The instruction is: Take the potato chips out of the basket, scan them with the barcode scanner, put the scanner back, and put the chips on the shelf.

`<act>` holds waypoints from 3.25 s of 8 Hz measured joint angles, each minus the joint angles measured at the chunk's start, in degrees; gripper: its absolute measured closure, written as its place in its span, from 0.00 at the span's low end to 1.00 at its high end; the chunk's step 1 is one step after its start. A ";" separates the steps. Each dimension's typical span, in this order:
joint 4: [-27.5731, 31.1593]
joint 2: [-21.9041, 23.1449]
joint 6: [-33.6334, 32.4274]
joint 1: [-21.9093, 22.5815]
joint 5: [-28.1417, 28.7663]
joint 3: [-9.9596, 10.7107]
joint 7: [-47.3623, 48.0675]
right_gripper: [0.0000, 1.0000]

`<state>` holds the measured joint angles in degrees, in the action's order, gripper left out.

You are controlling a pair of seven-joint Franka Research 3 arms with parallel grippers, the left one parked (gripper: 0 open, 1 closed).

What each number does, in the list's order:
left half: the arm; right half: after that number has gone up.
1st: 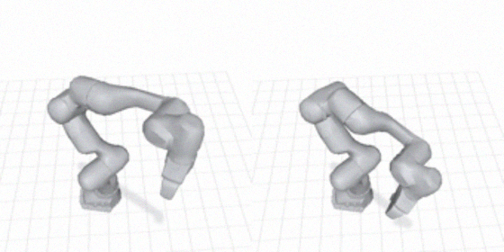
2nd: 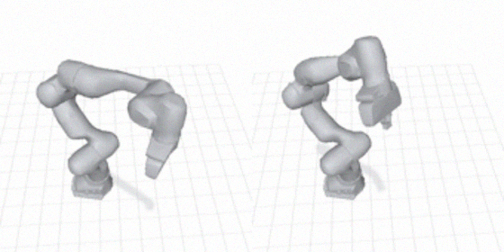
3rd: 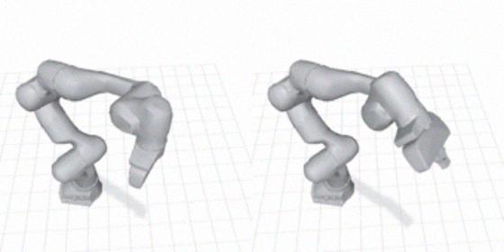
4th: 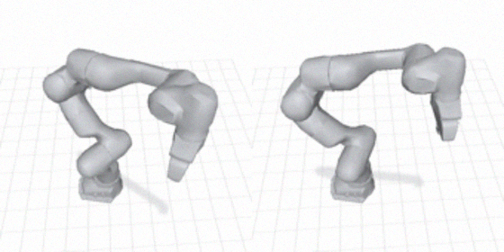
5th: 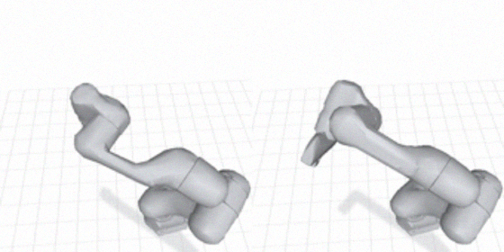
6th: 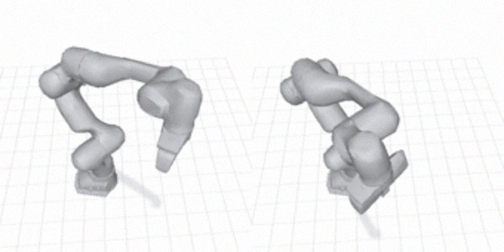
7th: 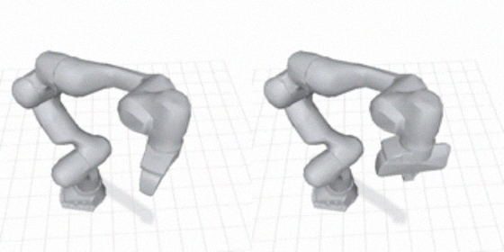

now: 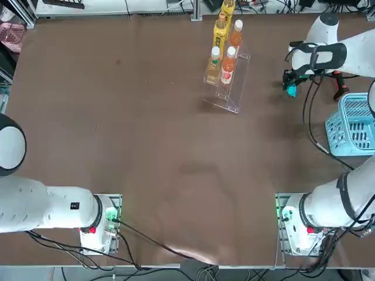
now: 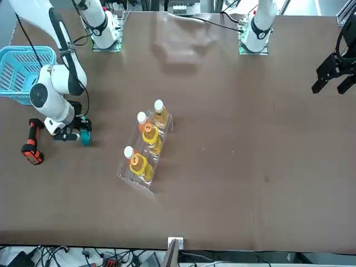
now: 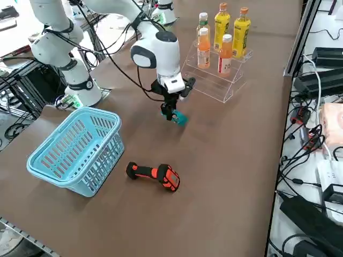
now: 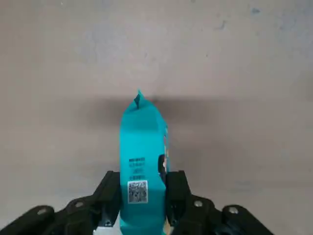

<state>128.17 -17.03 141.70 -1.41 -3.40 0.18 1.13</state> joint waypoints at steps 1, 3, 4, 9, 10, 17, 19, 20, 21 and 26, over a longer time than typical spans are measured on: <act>0.46 -0.39 0.00 0.00 0.01 0.03 0.39 0.52; 1.32 -0.83 -0.01 0.01 0.05 0.04 2.70 0.50; 1.70 -0.95 -0.01 0.02 0.05 0.04 3.19 0.49; 1.90 -3.00 0.08 0.04 0.05 0.03 3.49 0.44; 1.90 -3.06 0.08 0.04 0.05 0.03 3.50 0.39; 1.01 -2.80 0.38 0.05 0.05 0.03 3.51 0.00; -0.14 0.58 0.58 0.04 0.01 0.17 2.02 0.00; -0.96 2.98 0.04 -0.16 0.01 0.96 -0.55 0.00; -2.44 4.85 -2.14 -1.39 0.00 2.14 -4.91 0.00; -7.12 4.77 -6.90 -20.28 -0.03 3.67 -30.12 0.00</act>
<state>121.05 -12.26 134.80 -21.68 -3.42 3.85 -29.00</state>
